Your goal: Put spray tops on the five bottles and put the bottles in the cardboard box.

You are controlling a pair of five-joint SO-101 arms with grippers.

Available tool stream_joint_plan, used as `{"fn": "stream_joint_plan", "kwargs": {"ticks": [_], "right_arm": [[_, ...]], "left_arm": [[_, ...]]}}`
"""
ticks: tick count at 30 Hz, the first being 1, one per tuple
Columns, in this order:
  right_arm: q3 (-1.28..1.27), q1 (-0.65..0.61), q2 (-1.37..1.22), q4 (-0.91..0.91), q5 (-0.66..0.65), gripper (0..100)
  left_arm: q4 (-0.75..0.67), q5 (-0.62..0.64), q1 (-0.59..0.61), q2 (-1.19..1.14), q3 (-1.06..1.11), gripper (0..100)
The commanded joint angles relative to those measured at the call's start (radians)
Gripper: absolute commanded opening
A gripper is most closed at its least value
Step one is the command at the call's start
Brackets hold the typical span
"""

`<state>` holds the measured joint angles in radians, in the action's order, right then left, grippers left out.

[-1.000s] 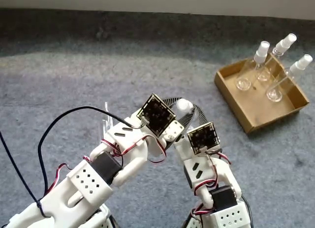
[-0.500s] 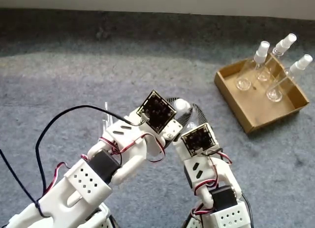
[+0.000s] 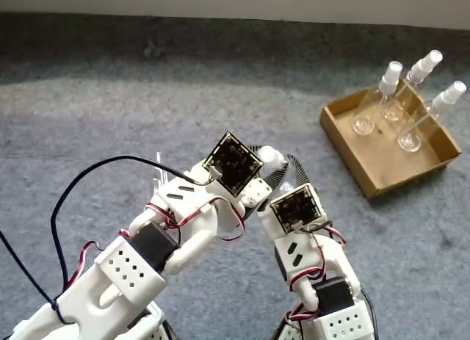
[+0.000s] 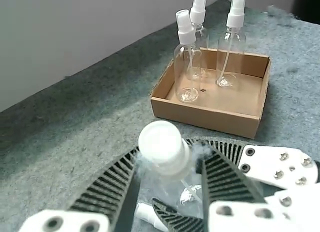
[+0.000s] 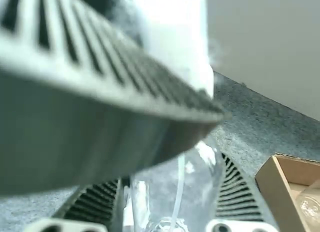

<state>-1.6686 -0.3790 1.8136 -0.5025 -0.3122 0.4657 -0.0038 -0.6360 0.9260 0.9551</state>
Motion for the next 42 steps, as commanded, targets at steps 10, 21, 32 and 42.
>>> {"fn": "stream_joint_plan", "kwargs": {"ticks": [10, 21, 32, 42], "right_arm": [[-0.116, 0.015, 0.016, 0.005, -0.014, 12.7], [-0.116, 0.015, 0.016, 0.005, -0.006, 12.7], [-0.116, 0.015, 0.016, 0.004, -0.006, 12.7], [-0.116, 0.016, 0.016, 0.001, -0.006, 12.7]], "left_arm": [[0.005, -0.003, 0.013, 0.016, -0.012, 17], [0.238, -0.005, 0.013, 0.018, -0.101, 17], [0.333, -0.006, 0.015, 0.019, -0.180, 17], [0.457, -0.009, 0.015, 0.194, -0.173, 17]]}}
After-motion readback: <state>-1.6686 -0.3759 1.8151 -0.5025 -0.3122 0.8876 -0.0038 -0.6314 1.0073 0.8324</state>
